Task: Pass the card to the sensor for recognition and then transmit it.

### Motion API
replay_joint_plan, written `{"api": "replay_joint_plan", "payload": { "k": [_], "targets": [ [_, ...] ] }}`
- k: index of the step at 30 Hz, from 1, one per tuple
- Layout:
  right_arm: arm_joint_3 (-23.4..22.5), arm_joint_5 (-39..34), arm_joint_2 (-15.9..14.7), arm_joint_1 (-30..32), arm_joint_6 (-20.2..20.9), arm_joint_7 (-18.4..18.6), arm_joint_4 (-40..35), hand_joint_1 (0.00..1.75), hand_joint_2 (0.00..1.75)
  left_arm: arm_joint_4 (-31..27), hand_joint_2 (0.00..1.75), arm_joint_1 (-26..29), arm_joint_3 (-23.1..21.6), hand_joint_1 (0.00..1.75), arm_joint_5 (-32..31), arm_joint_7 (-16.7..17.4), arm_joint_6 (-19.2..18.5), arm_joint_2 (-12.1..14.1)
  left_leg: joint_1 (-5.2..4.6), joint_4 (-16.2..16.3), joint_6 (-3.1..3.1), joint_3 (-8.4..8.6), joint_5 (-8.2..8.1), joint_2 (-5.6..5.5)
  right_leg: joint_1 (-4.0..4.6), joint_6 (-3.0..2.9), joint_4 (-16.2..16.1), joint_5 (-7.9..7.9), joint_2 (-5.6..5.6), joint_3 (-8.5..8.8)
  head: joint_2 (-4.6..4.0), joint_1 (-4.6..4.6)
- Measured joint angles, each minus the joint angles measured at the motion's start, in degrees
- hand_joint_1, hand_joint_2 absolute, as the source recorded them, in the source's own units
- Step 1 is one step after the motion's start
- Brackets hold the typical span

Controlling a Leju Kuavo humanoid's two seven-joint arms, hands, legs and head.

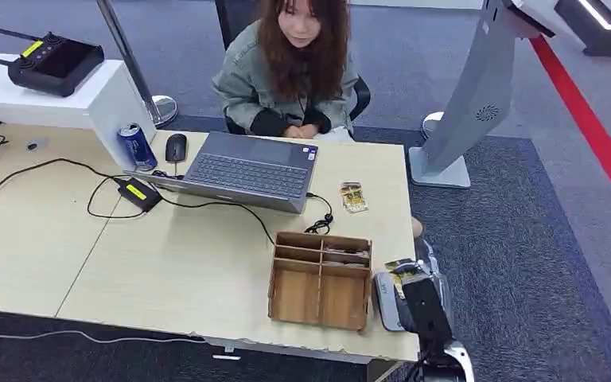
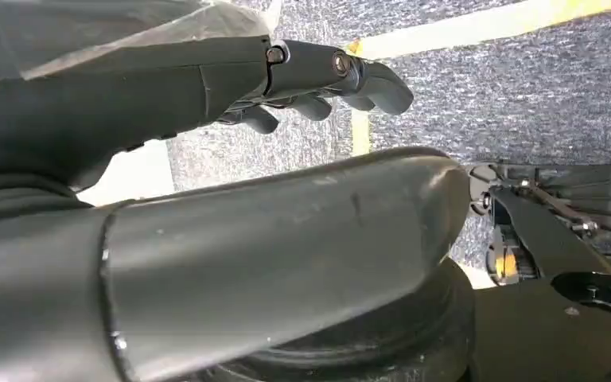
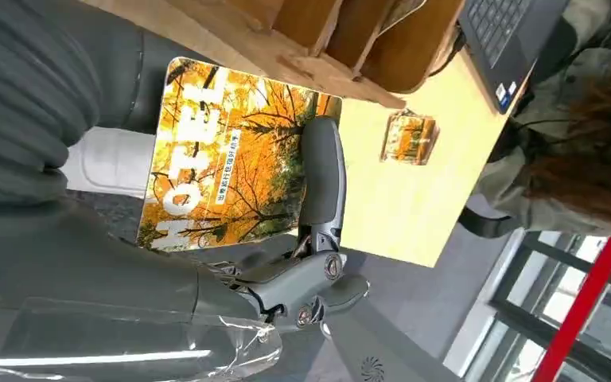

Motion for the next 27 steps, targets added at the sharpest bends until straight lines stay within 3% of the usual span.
{"api": "replay_joint_plan", "payload": {
  "k": [21, 27],
  "targets": [
    [1.6, -0.1, 0.6, 0.0, -1.5, 0.6, 5.9, 1.75, 1.75, 0.0, 0.00, 0.0, 0.5, 0.00, 0.0, 0.3, 0.3, 0.0, 0.00, 0.0, 0.00, -0.02, 0.00, -0.01, 0.00, 0.00, 0.0, 0.00, 0.00, -0.01, 0.00, 0.00],
    [2.5, -0.9, 1.6, -0.1, -1.8, -0.9, 9.5, 1.75, 1.75, 0.0, 0.00, -0.1, 0.6, 0.00, 0.0, 0.5, 0.3, 0.0, 0.00, 0.0, 0.00, -0.02, 0.00, 0.00, 0.00, 0.00, 0.0, 0.00, 0.00, -0.01, 0.00, 0.02]
  ]
}}
